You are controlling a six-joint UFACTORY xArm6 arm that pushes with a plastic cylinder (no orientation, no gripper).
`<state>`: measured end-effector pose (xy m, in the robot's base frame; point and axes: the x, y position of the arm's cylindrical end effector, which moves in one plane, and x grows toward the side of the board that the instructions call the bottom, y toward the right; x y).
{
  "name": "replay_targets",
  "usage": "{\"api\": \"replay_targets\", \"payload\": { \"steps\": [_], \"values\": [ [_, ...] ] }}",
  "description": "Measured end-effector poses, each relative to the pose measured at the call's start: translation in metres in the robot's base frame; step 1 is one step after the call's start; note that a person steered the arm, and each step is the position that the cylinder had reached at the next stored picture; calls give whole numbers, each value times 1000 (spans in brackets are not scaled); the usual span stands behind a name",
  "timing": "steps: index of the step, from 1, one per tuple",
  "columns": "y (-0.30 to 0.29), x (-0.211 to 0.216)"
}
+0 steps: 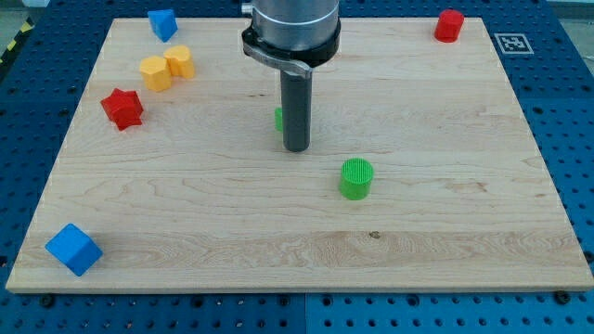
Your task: Slide the green star towards the top center
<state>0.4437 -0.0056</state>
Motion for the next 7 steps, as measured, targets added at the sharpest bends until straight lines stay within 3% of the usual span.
{"api": "replay_targets", "payload": {
  "steps": [2, 5, 7],
  "values": [
    [0, -14],
    [-5, -74],
    [-66, -75]
  ]
}}
